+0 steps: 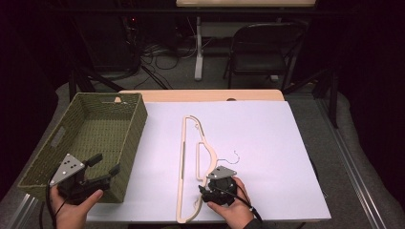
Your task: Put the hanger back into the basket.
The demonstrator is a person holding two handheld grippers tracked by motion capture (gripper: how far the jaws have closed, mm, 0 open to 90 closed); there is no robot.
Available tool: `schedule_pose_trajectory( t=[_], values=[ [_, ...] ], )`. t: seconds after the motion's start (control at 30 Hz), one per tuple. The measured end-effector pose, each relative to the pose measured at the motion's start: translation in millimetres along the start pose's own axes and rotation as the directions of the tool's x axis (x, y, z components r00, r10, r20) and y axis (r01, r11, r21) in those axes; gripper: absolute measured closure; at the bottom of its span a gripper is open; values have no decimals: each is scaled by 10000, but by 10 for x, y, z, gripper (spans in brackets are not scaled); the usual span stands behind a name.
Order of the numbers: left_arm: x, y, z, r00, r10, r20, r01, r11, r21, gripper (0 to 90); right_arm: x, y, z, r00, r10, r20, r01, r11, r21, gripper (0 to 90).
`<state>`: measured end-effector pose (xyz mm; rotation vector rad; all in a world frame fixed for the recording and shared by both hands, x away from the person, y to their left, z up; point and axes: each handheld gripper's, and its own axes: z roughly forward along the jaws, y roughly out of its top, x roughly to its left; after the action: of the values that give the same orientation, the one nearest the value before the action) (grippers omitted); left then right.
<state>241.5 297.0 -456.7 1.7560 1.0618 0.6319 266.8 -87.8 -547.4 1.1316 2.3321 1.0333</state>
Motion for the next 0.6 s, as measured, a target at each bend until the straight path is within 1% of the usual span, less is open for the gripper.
schedule_pose_trajectory(
  t=[0.03, 0.1, 0.17, 0.2, 0.23, 0.27, 0.33, 0.37, 0.4, 0.43, 0.47, 0.5, 0.53, 0.6],
  values=[
    [-2, 0, 2, 10000, -3, 9, 3, 10000, -7, 256, 13, -4, 26, 10000, 23, -40, -23, 9999, -129, 366],
    [-6, 1, 5, 10000, 16, 28, -16, 10000, 4, 256, 32, 7, 44, 9999, -103, -78, 105, 9998, 159, 363],
    [-7, 0, 6, 10000, 16, 26, -16, 10000, -10, 256, 64, 4, 84, 9999, -172, -12, 172, 9998, 100, 364],
    [-4, -1, 7, 10000, 26, 42, -26, 10000, -4, 256, 73, 8, 85, 9997, -223, 20, 222, 9993, 295, 363],
    [-4, 0, 5, 10000, 20, 41, -19, 10000, -7, 256, 83, 2, 99, 9998, -185, 0, 185, 9996, 209, 363],
    [-4, 0, 4, 10000, 17, 39, -17, 10000, -3, 255, 92, 2, 97, 9996, -272, 25, 271, 9990, 369, 363],
    [-7, 1, 1, 10000, -14, 39, 14, 10000, -31, 256, 97, 0, 100, 9992, -392, -13, 392, 9985, 388, 363],
    [-9, 2, -1, 10000, -16, 36, 16, 10000, -35, 256, 104, 7, 86, 9990, -447, 77, 441, 9968, 669, 364],
    [-9, 3, -1, 10000, -10, 40, 10, 10000, -35, 255, 107, -2, 105, 9992, -396, 74, 393, 9985, 389, 364],
    [-11, 4, -2, 10000, 0, 40, 0, 10000, -40, 256, 107, -7, 114, 9992, -385, 79, 382, 9989, 288, 364],
    [-13, 4, -2, 10000, 7, 44, -7, 10000, -40, 256, 106, -9, 117, 9991, -398, 132, 394, 9987, 327, 365],
    [-12, 4, -2, 10000, 36, 39, -36, 10000, -42, 256, 106, -8, 111, 9990, -417, 175, 407, 9977, 535, 366],
    [-12, 5, -1, 10000, 40, 37, -40, 10000, -40, 255, 103, -13, 114, 9988, -441, 211, 428, 9973, 591, 365],
    [-11, 4, 1, 10000, 30, 25, -30, 10000, -46, 256, 97, -24, 117, 9993, -344, 169, 335, 9979, 550, 365]
  ],
)
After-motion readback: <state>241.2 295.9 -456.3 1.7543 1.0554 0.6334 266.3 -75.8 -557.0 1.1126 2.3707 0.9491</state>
